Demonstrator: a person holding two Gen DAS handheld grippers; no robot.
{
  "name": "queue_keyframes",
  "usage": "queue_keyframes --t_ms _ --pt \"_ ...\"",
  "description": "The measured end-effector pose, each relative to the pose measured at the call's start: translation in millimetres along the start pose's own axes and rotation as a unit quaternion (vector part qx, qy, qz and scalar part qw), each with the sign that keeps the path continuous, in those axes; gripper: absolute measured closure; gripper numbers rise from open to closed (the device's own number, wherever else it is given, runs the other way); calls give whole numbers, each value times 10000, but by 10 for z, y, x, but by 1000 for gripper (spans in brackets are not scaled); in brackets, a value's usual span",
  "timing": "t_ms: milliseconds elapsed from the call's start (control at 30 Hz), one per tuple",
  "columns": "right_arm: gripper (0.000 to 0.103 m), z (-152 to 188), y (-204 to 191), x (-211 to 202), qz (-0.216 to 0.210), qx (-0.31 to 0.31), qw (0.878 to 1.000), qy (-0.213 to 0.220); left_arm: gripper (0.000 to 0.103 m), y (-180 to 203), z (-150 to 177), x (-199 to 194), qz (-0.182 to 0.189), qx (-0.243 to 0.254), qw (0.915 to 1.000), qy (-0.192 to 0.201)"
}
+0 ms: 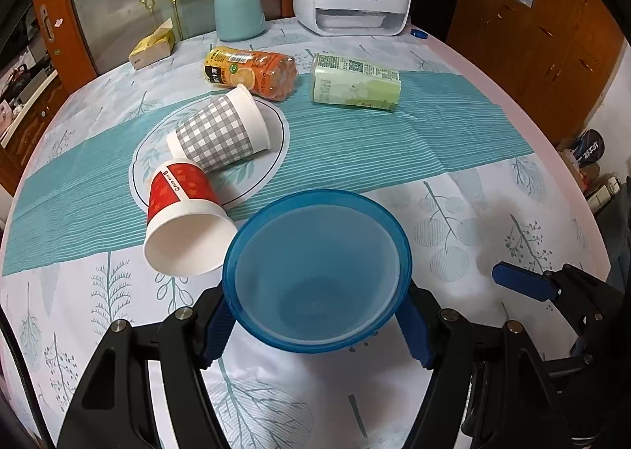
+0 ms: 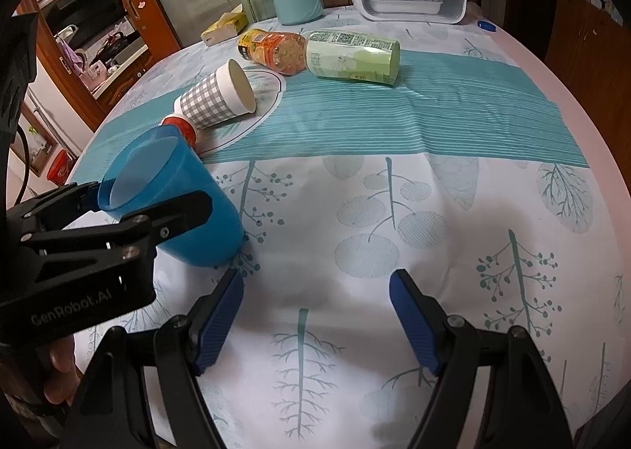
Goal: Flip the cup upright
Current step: 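Lower the upright blue cup onto the table and open the right gripper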
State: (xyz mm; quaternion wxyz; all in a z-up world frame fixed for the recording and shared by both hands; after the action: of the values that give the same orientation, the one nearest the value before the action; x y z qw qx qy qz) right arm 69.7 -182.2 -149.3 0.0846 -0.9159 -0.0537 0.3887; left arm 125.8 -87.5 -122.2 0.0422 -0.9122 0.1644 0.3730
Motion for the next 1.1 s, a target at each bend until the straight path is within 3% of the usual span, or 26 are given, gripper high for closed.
queue_keyframes --t_ms 133,167,233,567,700,1100 --pt "26 1 1 -11 24 1 10000 22 30 4 1 -28 67 -33 10000 -13" --pt "26 1 0 -20 47 -17 10000 43 20 3 -8 -44 103 -63 9999 8" --pt "26 6 -7 -47 78 -39 9999 85 14 -6 -32 -83 140 -145 9997 121" --pt "26 79 -130 -252 138 -158 9991 366 14 45 -25 -321 -10 -36 9995 312" --pt "26 74 -204 -371 277 -283 9979 510 14 52 26 -575 57 -228 9987 458" --pt "26 93 -343 -829 548 -368 9920 1076 14 23 132 -1193 -417 -303 9920 1149"
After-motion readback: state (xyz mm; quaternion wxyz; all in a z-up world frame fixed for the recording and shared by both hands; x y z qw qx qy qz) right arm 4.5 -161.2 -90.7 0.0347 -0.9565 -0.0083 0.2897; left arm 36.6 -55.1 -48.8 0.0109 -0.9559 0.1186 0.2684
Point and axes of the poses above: each gripper's, at about its wrist camera, not at the fingertips, and x roughly the way its jaws point, y to its right, z to its underside, the point moved 7 cm from there along x, roughly the way its jaws point, and after that the axes turned 15 degrees about y, right-handed, at the moved point
